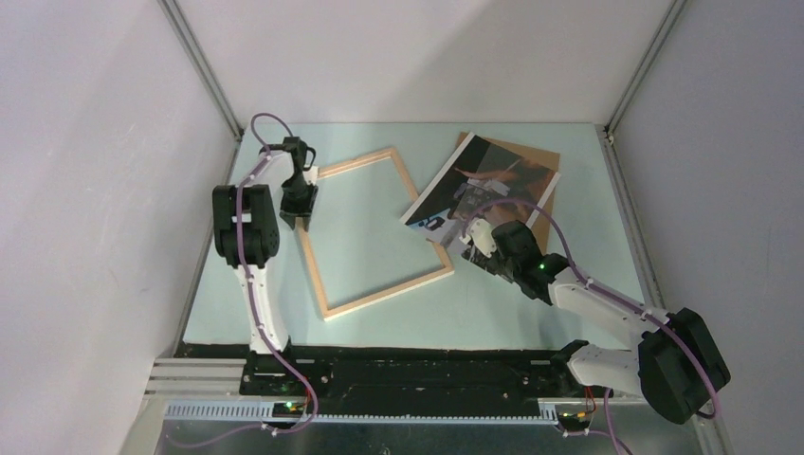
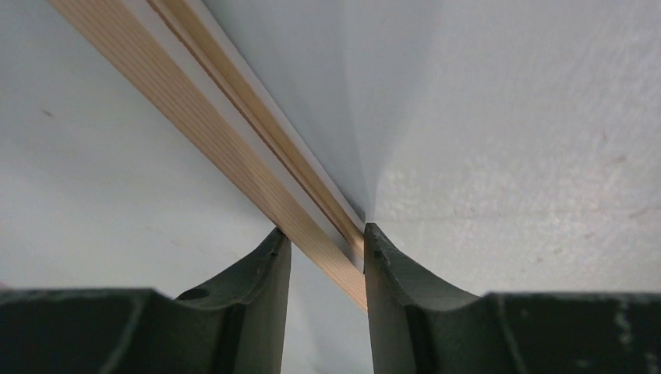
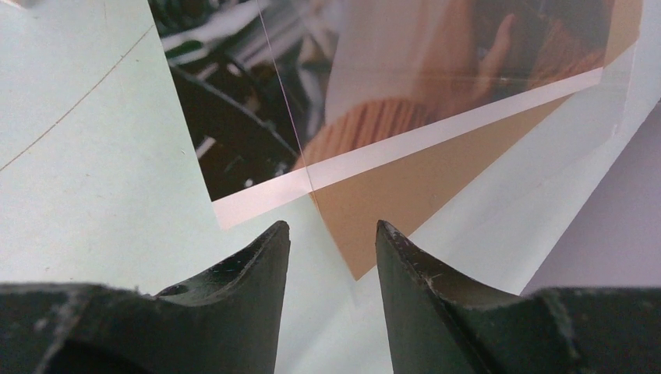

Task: Put the photo into the frame
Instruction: Move the photo frame to the center of the board, then pick up the photo frame item at the center of the board.

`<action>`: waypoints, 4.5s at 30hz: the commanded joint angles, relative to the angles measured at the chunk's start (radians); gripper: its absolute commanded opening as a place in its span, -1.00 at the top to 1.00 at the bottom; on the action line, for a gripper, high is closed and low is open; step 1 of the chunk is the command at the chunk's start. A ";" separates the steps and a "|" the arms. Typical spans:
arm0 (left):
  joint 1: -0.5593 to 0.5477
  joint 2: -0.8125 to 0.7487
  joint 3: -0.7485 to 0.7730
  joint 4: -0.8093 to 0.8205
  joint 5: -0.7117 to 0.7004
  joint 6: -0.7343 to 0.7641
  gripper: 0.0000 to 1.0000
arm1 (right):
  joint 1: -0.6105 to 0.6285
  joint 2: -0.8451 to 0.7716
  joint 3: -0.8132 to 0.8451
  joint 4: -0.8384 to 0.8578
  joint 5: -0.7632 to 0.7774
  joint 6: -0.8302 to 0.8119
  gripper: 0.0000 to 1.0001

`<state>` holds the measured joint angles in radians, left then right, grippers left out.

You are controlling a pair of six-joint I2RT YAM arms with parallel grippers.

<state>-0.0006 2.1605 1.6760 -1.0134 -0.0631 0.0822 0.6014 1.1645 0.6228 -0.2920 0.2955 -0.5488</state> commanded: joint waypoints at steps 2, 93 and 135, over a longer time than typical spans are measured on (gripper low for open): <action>-0.002 0.070 0.141 -0.054 -0.147 0.204 1.00 | -0.019 -0.019 0.020 -0.010 -0.020 0.018 0.00; -0.488 0.025 0.618 0.074 0.361 -0.129 -0.99 | -1.060 0.371 0.376 -0.086 -0.636 0.605 -0.84; -0.662 0.475 0.775 0.282 0.474 -0.414 -0.98 | -1.059 0.695 0.477 -0.093 -0.935 0.679 -0.69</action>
<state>-0.6590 2.6171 2.4535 -0.7620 0.3943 -0.2909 -0.4664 1.8221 1.0851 -0.3832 -0.6296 0.1219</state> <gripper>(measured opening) 0.993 0.848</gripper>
